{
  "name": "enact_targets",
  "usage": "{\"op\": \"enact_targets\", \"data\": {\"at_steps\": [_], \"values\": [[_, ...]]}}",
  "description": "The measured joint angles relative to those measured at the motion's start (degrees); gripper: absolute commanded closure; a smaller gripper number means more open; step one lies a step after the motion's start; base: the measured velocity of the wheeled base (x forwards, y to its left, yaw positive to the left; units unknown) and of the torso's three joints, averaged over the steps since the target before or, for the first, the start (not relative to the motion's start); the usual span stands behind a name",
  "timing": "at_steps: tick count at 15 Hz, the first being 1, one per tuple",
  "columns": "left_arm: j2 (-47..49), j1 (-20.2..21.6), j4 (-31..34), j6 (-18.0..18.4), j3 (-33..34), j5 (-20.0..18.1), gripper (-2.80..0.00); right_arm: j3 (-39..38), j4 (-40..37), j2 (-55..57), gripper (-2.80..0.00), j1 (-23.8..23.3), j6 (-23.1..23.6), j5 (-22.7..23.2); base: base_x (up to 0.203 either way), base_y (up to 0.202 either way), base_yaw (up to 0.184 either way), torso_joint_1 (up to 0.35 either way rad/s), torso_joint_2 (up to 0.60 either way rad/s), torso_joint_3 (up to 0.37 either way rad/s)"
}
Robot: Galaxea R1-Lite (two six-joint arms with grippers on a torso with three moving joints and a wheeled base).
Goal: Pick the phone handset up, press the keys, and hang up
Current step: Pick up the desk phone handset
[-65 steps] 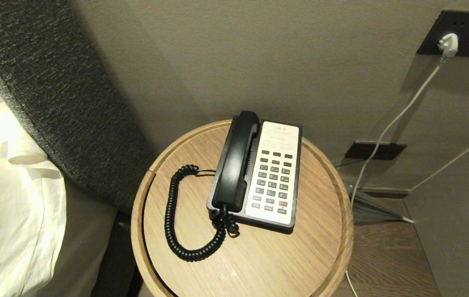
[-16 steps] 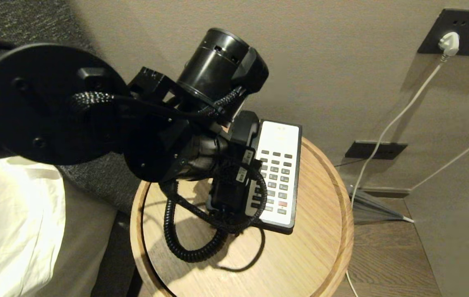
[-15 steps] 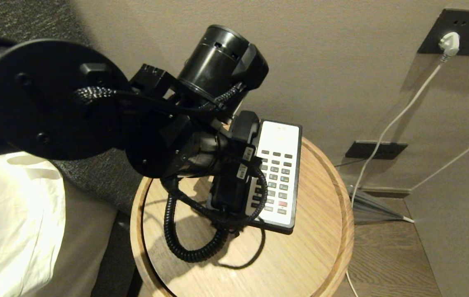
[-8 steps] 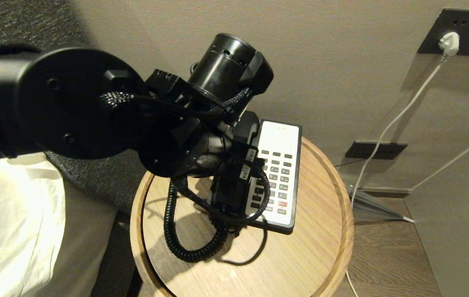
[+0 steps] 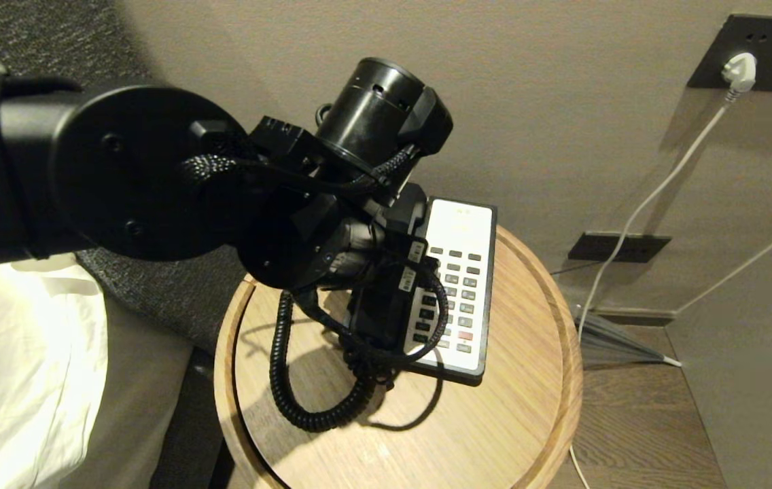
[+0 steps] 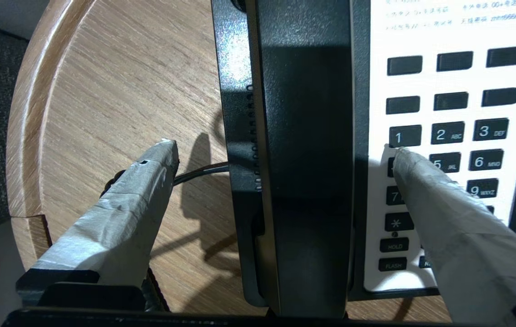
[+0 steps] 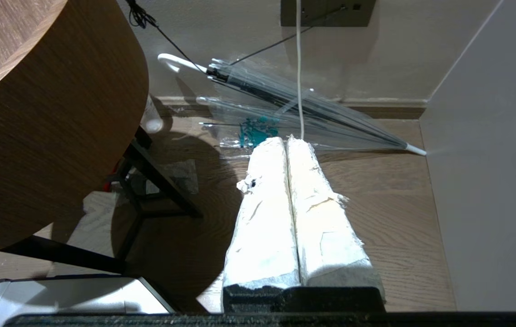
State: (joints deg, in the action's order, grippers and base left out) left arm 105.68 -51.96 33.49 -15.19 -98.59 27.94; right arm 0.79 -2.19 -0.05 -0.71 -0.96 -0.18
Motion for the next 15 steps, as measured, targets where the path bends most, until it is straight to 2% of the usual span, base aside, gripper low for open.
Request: {"op": "enact_targets", "data": {"at_steps": [11,12,13,15], "values": [[0.16,1.38,0.24,-0.16,-1.18,-0.63,-2.8,0.0,0.02,0.0,0.0,0.02,0.0,0.0,0.0,0.0,0.0,0.0,0.0,0.0],[0.22,1.38,0.28,-0.21,-1.11,-0.71,-1.12,0.0,0.05,0.0,0.0,0.02,-0.01,0.01,0.0,0.0,0.0,0.0,0.0,0.0],[0.33,1.35,0.11,-0.22,-1.08,-0.72,0.0,0.0,0.05,0.0,0.0,0.04,0.01,0.02,0.0,0.0,0.0,0.0,0.0,0.0],[0.61,1.38,0.0,-0.27,-1.13,-0.74,0.0,0.0,0.0,0.0,0.0,0.02,-0.02,0.02,0.0,0.0,0.0,0.0,0.0,0.0]]}}
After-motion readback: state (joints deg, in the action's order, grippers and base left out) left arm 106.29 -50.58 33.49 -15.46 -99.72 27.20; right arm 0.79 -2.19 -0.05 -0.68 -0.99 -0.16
